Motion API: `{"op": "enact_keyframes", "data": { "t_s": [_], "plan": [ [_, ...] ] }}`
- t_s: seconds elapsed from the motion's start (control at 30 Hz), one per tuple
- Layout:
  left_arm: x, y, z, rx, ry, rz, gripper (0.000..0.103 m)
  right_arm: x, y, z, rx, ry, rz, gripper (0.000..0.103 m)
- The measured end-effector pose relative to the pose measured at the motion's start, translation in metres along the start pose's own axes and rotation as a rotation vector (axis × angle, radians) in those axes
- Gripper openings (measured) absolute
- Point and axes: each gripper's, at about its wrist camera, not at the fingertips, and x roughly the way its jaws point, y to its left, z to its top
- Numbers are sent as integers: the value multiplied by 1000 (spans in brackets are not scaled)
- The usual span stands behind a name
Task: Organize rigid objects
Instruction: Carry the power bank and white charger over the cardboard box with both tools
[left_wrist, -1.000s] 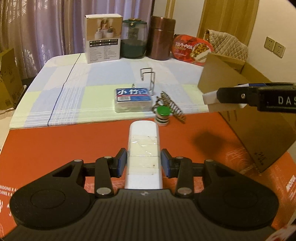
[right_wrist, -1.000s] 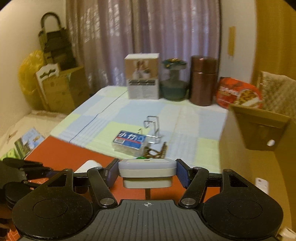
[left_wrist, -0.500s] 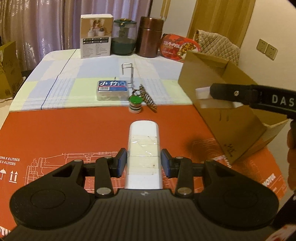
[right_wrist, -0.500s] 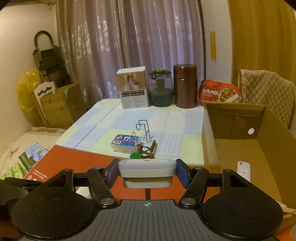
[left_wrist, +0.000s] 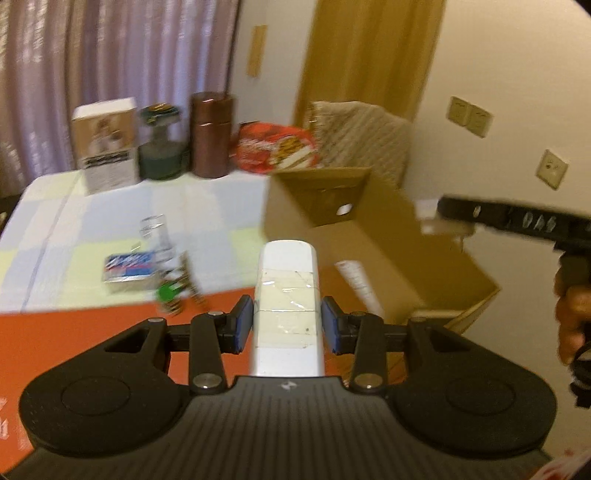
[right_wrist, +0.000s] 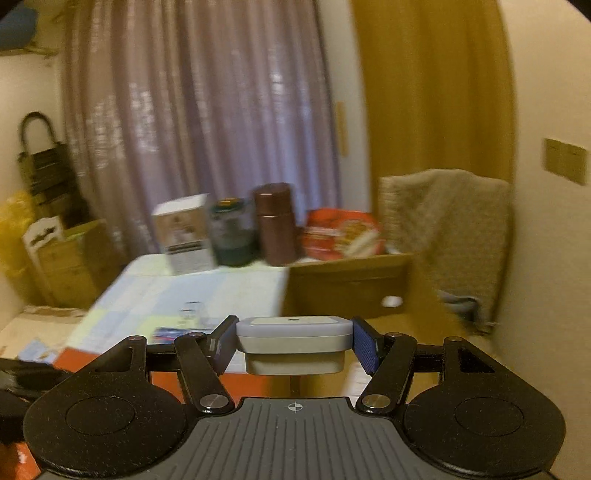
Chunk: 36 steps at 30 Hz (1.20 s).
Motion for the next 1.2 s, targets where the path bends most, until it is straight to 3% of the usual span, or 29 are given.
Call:
{"op": "enact_keyframes", "data": {
  "t_s": [0.2, 0.43, 1.2],
  "plan": [
    [37, -47, 27, 58, 30, -69, 34, 3, -48, -15, 46, 39, -59, 61],
    [79, -81, 21, 114, 104, -106, 34, 15, -82, -34, 101, 77, -56, 61],
    [108, -101, 17, 151, 142, -80, 34, 18, -103, -46, 127, 95, -73, 61]
  ]
}}
